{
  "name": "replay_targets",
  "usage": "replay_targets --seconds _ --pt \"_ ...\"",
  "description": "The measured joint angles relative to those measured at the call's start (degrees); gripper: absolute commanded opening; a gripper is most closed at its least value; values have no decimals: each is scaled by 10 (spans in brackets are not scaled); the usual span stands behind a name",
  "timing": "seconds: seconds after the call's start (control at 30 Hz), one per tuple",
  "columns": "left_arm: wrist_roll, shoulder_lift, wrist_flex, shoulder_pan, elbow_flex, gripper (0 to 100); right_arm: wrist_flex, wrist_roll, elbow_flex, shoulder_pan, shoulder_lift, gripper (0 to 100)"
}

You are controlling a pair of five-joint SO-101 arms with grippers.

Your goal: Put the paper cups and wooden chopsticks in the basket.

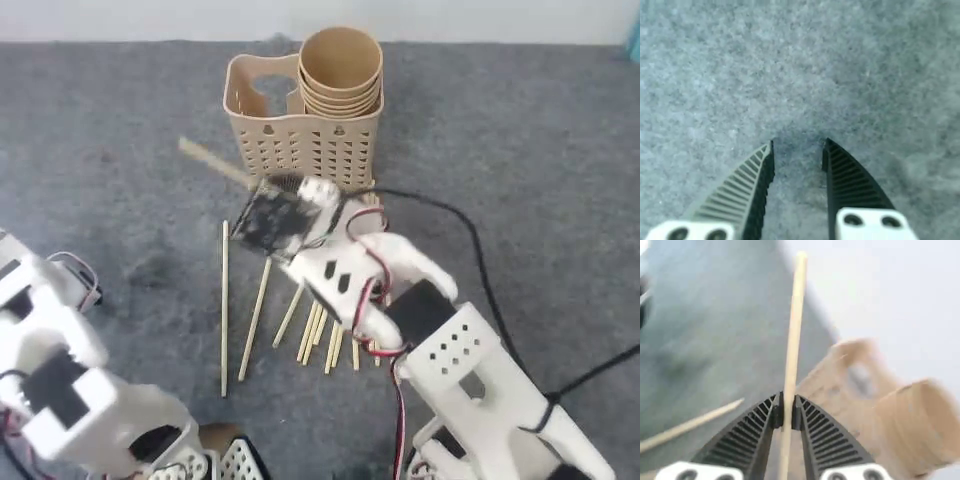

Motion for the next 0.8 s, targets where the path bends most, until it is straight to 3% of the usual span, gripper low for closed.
replay_targets --seconds 0.17,0.33,0.67,0.8 --pt "-1 -100 -55 19 102 156 -177 -78 0 11 0 6" --pt "0 -220 -103 36 200 156 -291 -173 -9 13 5 6" --pt "-16 -251 -109 43 215 156 -361 -368 -265 84 244 6" --pt "-16 -251 -109 43 215 156 -361 -368 -411 106 396 6"
